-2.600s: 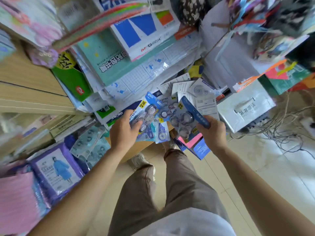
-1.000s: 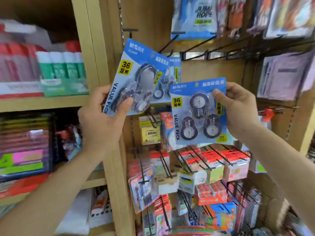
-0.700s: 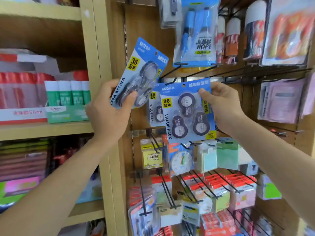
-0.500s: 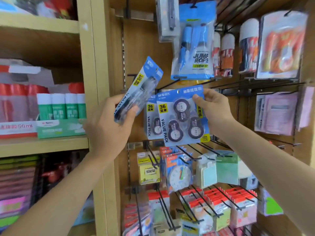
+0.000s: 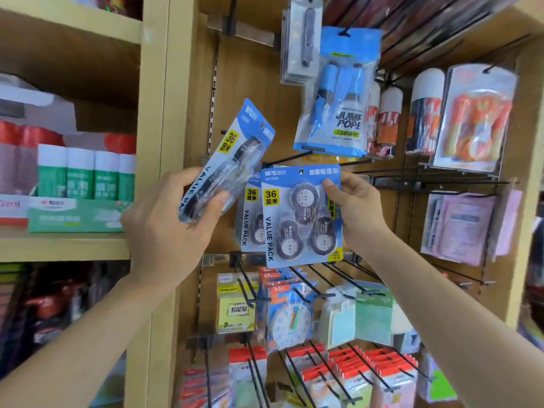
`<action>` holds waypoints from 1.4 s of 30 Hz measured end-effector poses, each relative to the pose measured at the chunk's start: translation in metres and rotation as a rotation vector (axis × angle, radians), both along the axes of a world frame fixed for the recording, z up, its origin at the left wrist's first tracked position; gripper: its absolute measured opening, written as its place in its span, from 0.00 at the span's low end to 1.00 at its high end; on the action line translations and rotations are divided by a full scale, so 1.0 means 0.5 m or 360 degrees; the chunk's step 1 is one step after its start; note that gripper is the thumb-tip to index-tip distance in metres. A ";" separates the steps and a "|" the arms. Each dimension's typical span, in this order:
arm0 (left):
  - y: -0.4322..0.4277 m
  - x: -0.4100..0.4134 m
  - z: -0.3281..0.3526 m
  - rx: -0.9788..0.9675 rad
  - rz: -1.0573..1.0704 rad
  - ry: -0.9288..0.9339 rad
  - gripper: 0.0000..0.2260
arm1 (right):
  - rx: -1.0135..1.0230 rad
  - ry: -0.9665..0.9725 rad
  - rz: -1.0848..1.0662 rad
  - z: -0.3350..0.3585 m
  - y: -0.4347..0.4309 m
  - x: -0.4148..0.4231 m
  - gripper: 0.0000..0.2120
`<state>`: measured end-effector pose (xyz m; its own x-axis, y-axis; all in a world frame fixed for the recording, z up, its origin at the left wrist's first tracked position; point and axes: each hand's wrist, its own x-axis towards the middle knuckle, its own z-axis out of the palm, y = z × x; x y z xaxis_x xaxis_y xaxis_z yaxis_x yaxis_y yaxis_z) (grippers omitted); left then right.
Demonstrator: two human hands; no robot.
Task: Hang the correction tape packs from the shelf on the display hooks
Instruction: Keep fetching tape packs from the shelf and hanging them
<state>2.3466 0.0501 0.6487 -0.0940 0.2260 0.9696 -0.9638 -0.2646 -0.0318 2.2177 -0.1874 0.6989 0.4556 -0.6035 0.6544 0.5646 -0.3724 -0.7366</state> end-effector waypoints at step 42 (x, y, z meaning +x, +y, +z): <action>0.003 -0.024 0.002 0.0104 -0.0307 -0.0026 0.19 | -0.0244 0.0070 0.0605 -0.044 0.111 0.020 0.23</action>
